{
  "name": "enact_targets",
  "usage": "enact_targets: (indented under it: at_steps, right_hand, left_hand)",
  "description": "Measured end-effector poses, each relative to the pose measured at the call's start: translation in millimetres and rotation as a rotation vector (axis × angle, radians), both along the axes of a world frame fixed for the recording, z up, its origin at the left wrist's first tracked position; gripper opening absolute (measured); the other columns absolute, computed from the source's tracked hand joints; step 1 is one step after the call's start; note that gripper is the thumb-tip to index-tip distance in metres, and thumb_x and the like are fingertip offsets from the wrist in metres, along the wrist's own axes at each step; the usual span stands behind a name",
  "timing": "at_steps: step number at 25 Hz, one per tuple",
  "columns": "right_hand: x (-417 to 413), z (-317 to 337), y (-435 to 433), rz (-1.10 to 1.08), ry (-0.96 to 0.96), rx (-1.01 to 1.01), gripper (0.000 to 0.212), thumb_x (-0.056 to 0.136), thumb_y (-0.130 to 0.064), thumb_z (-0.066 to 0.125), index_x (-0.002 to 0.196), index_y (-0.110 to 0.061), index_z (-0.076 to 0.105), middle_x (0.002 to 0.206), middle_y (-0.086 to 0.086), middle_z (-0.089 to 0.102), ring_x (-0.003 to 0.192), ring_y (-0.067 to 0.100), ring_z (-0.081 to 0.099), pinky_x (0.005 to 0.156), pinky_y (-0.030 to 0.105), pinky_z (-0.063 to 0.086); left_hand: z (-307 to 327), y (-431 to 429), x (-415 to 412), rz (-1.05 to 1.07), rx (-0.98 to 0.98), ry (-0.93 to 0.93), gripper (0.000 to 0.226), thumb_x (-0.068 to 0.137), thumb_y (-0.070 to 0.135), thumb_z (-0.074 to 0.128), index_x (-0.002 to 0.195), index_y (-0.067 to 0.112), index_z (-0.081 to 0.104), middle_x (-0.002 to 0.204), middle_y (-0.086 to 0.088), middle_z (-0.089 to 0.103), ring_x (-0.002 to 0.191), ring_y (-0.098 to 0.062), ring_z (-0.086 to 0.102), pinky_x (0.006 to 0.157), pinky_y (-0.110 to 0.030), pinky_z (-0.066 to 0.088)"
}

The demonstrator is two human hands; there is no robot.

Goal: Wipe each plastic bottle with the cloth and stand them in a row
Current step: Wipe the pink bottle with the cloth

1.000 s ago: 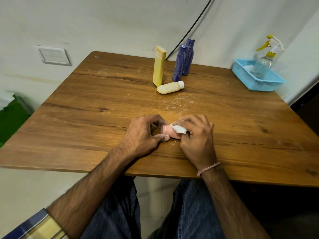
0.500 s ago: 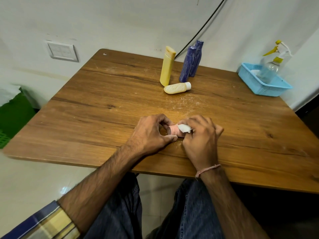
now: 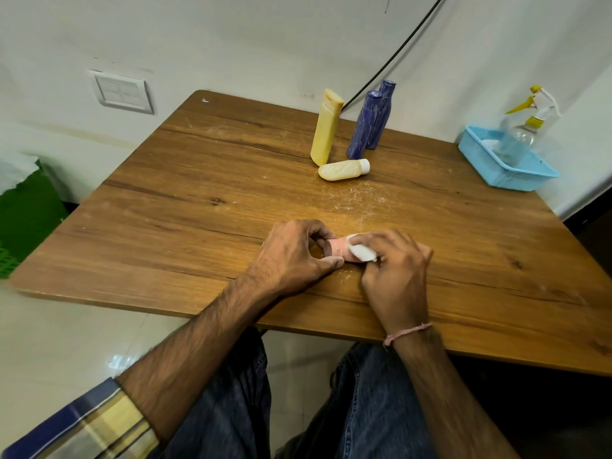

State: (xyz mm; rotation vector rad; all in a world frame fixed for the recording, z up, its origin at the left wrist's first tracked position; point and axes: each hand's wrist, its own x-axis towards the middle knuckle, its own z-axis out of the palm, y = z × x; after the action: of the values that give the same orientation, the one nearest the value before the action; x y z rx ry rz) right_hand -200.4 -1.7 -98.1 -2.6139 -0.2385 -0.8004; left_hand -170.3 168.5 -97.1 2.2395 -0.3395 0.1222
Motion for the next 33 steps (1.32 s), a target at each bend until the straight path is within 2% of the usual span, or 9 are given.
enact_targets:
  at_steps: [4, 7, 10, 14, 18, 21, 26, 30, 33]
  right_hand:
    - [-4, -1, -2, 0.097, -0.019, -0.019, 0.045, 0.07, 0.015, 0.066, 0.098, -0.018, 0.077, 0.102, -0.004, 0.069, 0.102, 0.016, 0.059, 0.083, 0.037, 0.037]
    - [1, 1, -4, -0.004, -0.006, 0.018, 0.048, 0.067, 0.017, 0.065, 0.096, -0.02, 0.077, 0.101, -0.003, 0.069, 0.102, 0.02, 0.061, 0.083, 0.035, 0.032]
    - [-3, -1, 2, 0.131, -0.01, -0.046, 0.044, 0.07, 0.015, 0.068, 0.098, -0.019, 0.077, 0.102, -0.004, 0.069, 0.102, 0.017, 0.06, 0.083, 0.035, 0.035]
    - [0, 0, -1, -0.028, -0.012, 0.05, 0.046, 0.07, 0.016, 0.065, 0.097, -0.02, 0.076, 0.102, -0.003, 0.069, 0.103, 0.02, 0.061, 0.085, 0.037, 0.035]
    - [-7, -7, -1, 0.144, -0.047, -0.024, 0.042, 0.072, 0.013, 0.068, 0.1, -0.018, 0.077, 0.105, -0.004, 0.069, 0.105, 0.017, 0.06, 0.084, 0.037, 0.038]
    - [-2, -4, -10, -0.042, -0.018, 0.045, 0.049, 0.069, 0.018, 0.064, 0.099, -0.019, 0.077, 0.104, -0.003, 0.069, 0.104, 0.018, 0.059, 0.083, 0.034, 0.033]
    - [-18, -7, -14, 0.227, -0.075, -0.024, 0.034, 0.076, 0.005, 0.063, 0.099, -0.016, 0.078, 0.1, -0.001, 0.072, 0.098, 0.019, 0.064, 0.084, 0.04, 0.043]
    - [-9, -2, -46, -0.164, -0.062, 0.192, 0.038, 0.078, 0.01, 0.065, 0.108, -0.011, 0.074, 0.103, 0.002, 0.072, 0.097, 0.018, 0.066, 0.09, 0.037, 0.055]
    - [2, 1, -49, -0.219, 0.002, 0.272, 0.035, 0.078, 0.009, 0.067, 0.104, -0.013, 0.076, 0.102, 0.003, 0.072, 0.093, 0.019, 0.068, 0.087, 0.02, 0.05]
  left_hand:
    - [-2, 1, 1, -0.003, -0.017, -0.009, 0.032, 0.074, 0.04, 0.085, 0.102, 0.028, 0.074, 0.085, 0.016, 0.072, 0.062, 0.016, 0.054, 0.052, -0.004, 0.036]
    - [-1, 1, 0, 0.003, 0.015, -0.008, 0.033, 0.075, 0.042, 0.084, 0.104, 0.03, 0.074, 0.086, 0.017, 0.071, 0.063, 0.013, 0.054, 0.054, -0.006, 0.034]
    - [-1, 1, 1, -0.015, -0.017, -0.012, 0.031, 0.076, 0.038, 0.084, 0.103, 0.027, 0.074, 0.084, 0.016, 0.07, 0.064, 0.019, 0.054, 0.052, -0.003, 0.037]
    - [-1, 2, 1, 0.0, 0.008, -0.021, 0.034, 0.075, 0.042, 0.084, 0.104, 0.028, 0.074, 0.084, 0.017, 0.07, 0.061, 0.017, 0.053, 0.051, -0.005, 0.034]
    - [-1, 1, 1, -0.015, -0.026, -0.033, 0.03, 0.076, 0.039, 0.084, 0.102, 0.026, 0.075, 0.082, 0.015, 0.071, 0.061, 0.02, 0.053, 0.051, -0.002, 0.036]
    - [-1, 1, 0, 0.004, 0.003, -0.035, 0.034, 0.075, 0.041, 0.084, 0.105, 0.028, 0.075, 0.083, 0.017, 0.07, 0.064, 0.019, 0.054, 0.052, -0.004, 0.034]
    - [0, 0, 0, -0.004, -0.032, -0.022, 0.032, 0.076, 0.039, 0.085, 0.103, 0.025, 0.076, 0.078, 0.016, 0.07, 0.061, 0.018, 0.054, 0.051, -0.003, 0.037]
    - [2, 1, 0, 0.033, 0.001, 0.011, 0.034, 0.076, 0.041, 0.084, 0.106, 0.029, 0.075, 0.068, 0.021, 0.06, 0.059, 0.013, 0.052, 0.051, -0.006, 0.036]
    - [3, 1, -1, 0.03, 0.012, 0.015, 0.036, 0.076, 0.042, 0.084, 0.107, 0.03, 0.074, 0.07, 0.022, 0.061, 0.06, 0.01, 0.052, 0.051, -0.007, 0.033]
